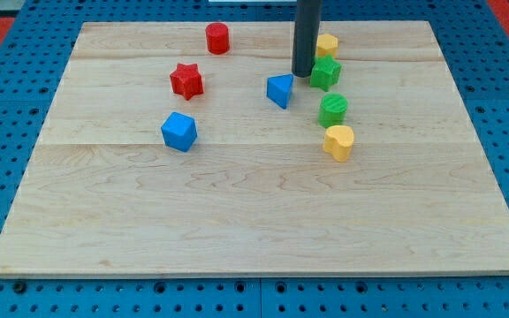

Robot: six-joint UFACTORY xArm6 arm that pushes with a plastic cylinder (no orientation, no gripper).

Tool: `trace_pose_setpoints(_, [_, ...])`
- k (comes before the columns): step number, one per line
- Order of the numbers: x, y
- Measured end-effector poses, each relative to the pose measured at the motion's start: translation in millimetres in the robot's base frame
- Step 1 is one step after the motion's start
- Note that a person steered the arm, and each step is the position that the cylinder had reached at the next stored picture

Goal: Push the green star below the yellow hexagon

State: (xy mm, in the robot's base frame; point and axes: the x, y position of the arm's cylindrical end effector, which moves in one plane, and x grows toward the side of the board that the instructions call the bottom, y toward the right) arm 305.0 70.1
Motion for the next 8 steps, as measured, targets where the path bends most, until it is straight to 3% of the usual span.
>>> trace_pose_setpoints(8, [-3.0,6.1])
